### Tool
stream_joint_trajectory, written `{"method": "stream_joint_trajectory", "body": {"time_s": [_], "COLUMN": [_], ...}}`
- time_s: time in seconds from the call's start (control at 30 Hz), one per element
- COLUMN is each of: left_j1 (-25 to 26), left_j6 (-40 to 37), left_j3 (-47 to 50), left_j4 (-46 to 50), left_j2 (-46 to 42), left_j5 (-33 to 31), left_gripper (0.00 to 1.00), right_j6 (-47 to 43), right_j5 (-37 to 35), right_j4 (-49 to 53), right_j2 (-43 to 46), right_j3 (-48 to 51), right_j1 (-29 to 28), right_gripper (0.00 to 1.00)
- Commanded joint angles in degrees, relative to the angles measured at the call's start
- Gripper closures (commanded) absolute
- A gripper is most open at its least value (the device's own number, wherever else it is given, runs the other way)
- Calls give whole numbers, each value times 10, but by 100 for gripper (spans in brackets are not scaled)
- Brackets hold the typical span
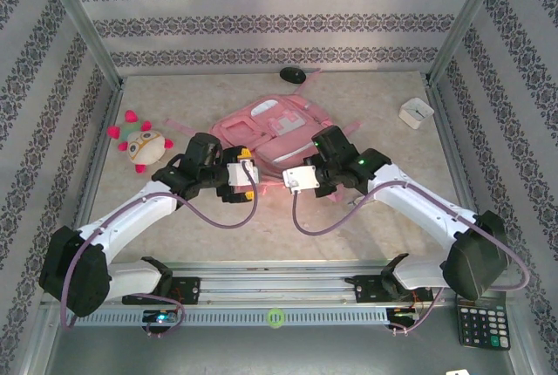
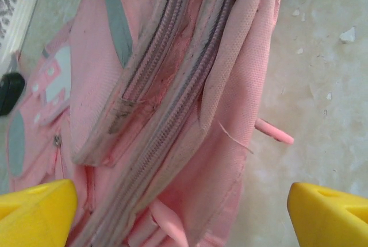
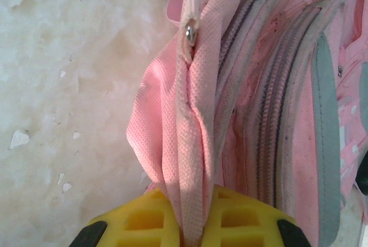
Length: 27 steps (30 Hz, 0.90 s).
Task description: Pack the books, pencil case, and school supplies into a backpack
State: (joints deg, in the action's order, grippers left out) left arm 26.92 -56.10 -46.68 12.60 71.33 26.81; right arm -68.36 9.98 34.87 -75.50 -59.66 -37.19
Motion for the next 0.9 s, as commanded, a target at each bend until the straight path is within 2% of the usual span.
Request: {"method": "stream_joint_trajectory", "body": {"time_s": [0.0,0.23,0.27,0.33,0.43,0.6,0.67,0.77,0.87], "left_j1": [-3,-3,-4,-3,-3,-2,-3,0,9], "left_j6": [-56,-69,-67,-61,-40,5,23,79,145], "left_j3": [-21,-44,-44,-38,-23,-23,-25,-34,-52], "left_j4": [-19,-42,-44,-58,-84,-69,-61,-64,-64], "left_j2": [32,93,100,110,116,107,99,100,110], "left_j5": [32,24,29,35,44,80,94,103,93], "left_gripper": [6,9,17,23,44,89,99,100,100], "right_j6": [-29,-35,-33,-31,-31,13,54,159,326], "right_j5": [56,63,66,76,74,42,30,-8,-87], "right_j4": [-1,-1,-5,-11,-14,-19,-18,-31,-42], "right_j2": [24,23,21,21,22,18,18,33,62], "right_j3": [-20,-29,-30,-31,-27,-22,-19,-7,2], "right_j1": [3,11,14,19,23,32,36,31,16], "right_gripper": [100,100,100,100,100,100,93,67,48]}}
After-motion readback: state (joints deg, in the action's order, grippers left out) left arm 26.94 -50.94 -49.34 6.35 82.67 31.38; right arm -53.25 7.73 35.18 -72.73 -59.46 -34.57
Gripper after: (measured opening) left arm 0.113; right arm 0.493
